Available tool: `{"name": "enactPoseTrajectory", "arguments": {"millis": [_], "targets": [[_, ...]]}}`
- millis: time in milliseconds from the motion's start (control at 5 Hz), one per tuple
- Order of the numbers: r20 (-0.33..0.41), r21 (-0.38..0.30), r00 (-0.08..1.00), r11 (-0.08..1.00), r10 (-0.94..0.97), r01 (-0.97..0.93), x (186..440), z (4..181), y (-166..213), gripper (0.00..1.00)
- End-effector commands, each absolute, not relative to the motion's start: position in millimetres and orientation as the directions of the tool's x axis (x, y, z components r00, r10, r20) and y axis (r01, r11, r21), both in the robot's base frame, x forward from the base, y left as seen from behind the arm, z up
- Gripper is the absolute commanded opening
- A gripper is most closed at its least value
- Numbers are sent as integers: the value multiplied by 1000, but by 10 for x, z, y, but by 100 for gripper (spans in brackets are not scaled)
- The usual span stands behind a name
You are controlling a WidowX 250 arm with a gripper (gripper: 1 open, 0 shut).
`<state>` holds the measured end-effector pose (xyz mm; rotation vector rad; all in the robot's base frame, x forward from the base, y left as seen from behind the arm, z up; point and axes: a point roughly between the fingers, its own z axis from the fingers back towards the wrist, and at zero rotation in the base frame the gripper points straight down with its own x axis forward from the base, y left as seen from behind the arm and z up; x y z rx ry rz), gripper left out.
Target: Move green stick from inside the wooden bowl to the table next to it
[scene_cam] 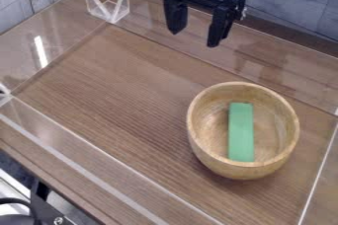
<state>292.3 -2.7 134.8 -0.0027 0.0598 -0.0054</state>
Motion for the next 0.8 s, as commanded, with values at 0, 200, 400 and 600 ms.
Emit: {"name": "enactPoseTrajectory", "arguments": {"millis": [0, 200, 400, 600], "targets": [[-83, -8, 996, 999, 38, -39, 2895, 1158, 1, 100], [-87, -23, 984, 988, 153, -155, 2808, 1004, -277, 100], [-81, -48, 970, 971, 228, -232, 2749, 936, -606, 100], [-65, -80, 958, 955, 280, -285, 2729, 893, -732, 100]]}}
